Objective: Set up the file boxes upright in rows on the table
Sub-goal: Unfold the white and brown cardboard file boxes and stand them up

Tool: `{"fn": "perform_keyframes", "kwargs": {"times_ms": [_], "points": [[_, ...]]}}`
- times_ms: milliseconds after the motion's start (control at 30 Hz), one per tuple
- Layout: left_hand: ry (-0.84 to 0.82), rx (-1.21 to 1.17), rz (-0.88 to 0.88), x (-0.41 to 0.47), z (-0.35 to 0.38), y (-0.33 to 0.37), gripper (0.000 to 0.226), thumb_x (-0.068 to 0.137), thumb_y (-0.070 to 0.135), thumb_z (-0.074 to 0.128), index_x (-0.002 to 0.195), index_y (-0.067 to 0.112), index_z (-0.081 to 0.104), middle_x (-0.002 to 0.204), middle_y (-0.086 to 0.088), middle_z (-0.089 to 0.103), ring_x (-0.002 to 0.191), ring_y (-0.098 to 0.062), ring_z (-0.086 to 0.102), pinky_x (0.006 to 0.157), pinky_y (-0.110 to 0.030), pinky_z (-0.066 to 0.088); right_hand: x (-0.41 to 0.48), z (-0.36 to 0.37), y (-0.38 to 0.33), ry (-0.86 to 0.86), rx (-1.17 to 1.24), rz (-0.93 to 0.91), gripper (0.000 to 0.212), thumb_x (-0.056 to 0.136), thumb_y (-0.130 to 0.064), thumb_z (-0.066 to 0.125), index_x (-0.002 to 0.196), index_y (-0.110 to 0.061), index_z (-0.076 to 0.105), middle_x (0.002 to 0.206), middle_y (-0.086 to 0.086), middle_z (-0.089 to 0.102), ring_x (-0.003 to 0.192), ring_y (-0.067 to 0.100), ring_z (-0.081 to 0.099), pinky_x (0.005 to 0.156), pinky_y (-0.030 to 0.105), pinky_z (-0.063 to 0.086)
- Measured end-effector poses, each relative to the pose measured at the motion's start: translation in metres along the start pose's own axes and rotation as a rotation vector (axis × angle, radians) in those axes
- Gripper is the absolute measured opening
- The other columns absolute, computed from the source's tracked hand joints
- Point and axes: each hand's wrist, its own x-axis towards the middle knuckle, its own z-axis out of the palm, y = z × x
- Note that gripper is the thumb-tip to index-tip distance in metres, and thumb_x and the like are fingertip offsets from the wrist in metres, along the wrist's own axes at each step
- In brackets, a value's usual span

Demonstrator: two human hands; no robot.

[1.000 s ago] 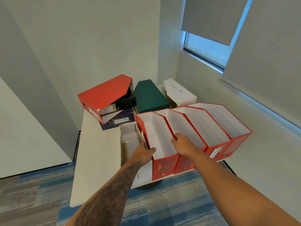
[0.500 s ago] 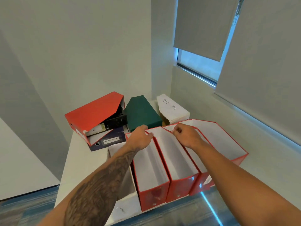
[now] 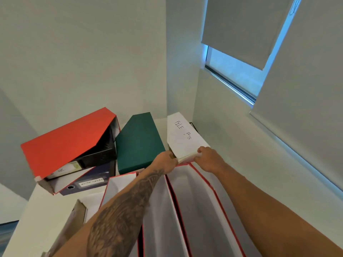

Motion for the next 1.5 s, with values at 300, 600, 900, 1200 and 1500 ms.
{"fn": "perform_keyframes", "kwargs": {"times_ms": [300,600,900,1200,1500], "points": [[0.043,-0.162,-0.178,0.095,0.035,0.002,0.043,0.099,0.021,0.052,0.136,-0.001,0.051,0.133,-0.021,0.059,0.12,-0.036,0.059,0.086,-0.032,0.053,0.084,0.024,0.027,-0.118,-0.036,0.055,0.058,0.092,-0.043,0.05,0.141,-0.013,0.047,0.144,0.014,0.047,0.131,0.036,0.045,0.105,0.042,0.041],[0.142,-0.541,-0.414,0.139,0.064,-0.002,0.013,0.093,0.008,0.059,0.099,-0.003,0.063,0.081,-0.008,0.061,0.074,-0.025,0.059,0.053,-0.028,0.044,0.112,0.045,0.032,-0.184,-0.059,0.082,0.051,0.1,-0.041,0.046,0.142,-0.013,0.046,0.144,0.015,0.038,0.132,0.036,0.039,0.108,0.046,0.041],[0.121,-1.144,-0.372,0.159,0.057,0.041,0.034,0.095,0.044,0.059,0.107,0.013,0.067,0.103,-0.01,0.075,0.094,-0.03,0.073,0.089,-0.046,0.059,0.124,0.042,0.01,-0.069,-0.006,0.066,0.104,0.067,-0.092,0.032,0.142,-0.021,0.045,0.127,0.009,0.047,0.117,0.032,0.043,0.086,0.046,0.041],[0.42,-0.48,-0.004,0.141,0.054,0.053,0.018,0.1,0.028,0.055,0.11,0.02,0.067,0.107,0.005,0.064,0.101,-0.014,0.061,0.085,-0.03,0.055,0.129,0.026,0.021,0.2,0.191,0.106,0.032,0.106,-0.026,0.042,0.112,-0.003,0.063,0.1,0.011,0.067,0.08,0.026,0.059,0.059,0.026,0.036],[0.253,-0.644,-0.188,0.121,0.027,0.021,0.067,0.102,0.05,0.045,0.156,0.015,0.028,0.161,-0.006,0.033,0.143,-0.028,0.038,0.116,-0.043,0.034,0.118,-0.002,0.004,0.412,0.405,0.148,0.045,0.11,-0.036,0.031,0.117,-0.007,0.064,0.107,0.012,0.07,0.088,0.025,0.062,0.074,0.035,0.049]]}}
